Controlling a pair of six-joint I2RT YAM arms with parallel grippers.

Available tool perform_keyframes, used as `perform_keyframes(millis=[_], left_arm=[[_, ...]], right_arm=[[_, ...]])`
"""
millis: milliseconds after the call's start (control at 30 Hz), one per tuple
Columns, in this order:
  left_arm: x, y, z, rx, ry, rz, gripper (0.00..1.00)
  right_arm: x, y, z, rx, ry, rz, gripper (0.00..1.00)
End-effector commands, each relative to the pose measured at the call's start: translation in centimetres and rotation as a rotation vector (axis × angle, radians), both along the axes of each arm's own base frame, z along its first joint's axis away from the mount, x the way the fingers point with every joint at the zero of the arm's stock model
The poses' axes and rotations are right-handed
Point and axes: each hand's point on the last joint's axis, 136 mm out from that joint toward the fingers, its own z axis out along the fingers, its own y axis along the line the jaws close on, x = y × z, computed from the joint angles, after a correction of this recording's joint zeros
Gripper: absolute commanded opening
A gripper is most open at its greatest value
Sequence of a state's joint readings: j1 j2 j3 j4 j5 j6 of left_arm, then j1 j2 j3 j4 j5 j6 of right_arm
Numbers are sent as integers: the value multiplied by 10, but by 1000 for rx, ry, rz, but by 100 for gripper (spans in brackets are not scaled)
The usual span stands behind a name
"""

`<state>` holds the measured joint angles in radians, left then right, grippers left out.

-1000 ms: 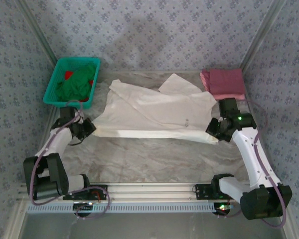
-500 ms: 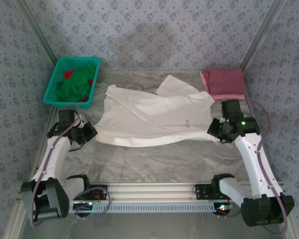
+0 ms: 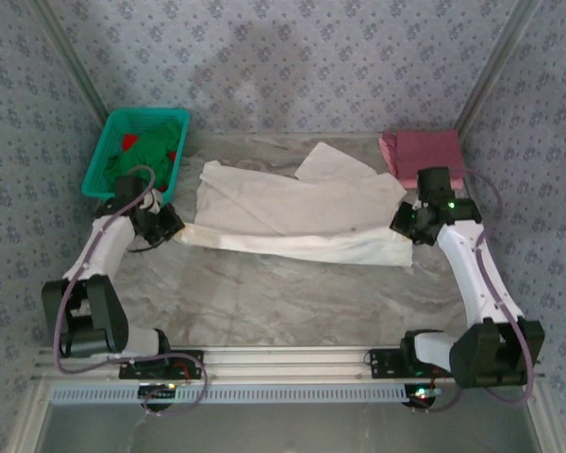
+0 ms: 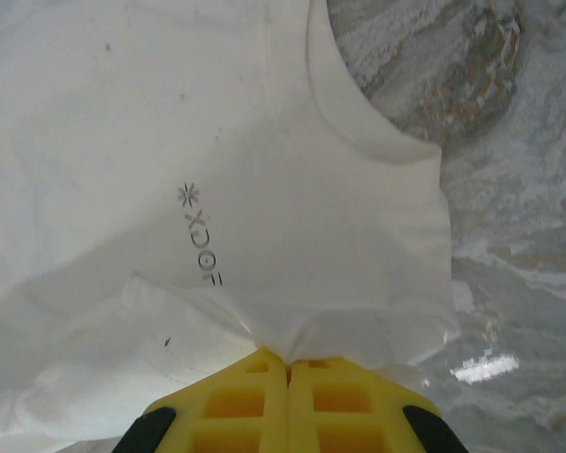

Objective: Fold and stack the t-shirts

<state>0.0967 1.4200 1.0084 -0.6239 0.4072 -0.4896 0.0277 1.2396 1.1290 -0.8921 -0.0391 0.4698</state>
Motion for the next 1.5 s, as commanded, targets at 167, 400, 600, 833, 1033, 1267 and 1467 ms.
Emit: perform_keyframes(millis=[167, 400, 600, 833, 1033, 1267, 1467], left_arm=[[26, 4, -4, 39, 46, -73, 0], [12, -2, 2, 57, 62, -111, 0], [-25, -16, 4, 34, 79, -120, 0], [-96, -22, -10, 7, 167, -111, 0], [-104, -35, -13, -14, 175, -134, 1], [-109, -35, -13, -5, 189, -144, 0], [-115, -43, -20, -17, 215, -140, 9]], right_arm=[[30, -16, -6, 18, -14, -37, 0], [19, -17, 4, 23, -47, -39, 0], [-15, -22, 23, 21, -90, -77, 1], [-72, -24, 8, 49, -45, -126, 1], [-88, -15, -26, 116, 16, -122, 2], [-80, -23, -8, 85, -32, -119, 2], [-86, -14, -13, 133, -7, -88, 22]])
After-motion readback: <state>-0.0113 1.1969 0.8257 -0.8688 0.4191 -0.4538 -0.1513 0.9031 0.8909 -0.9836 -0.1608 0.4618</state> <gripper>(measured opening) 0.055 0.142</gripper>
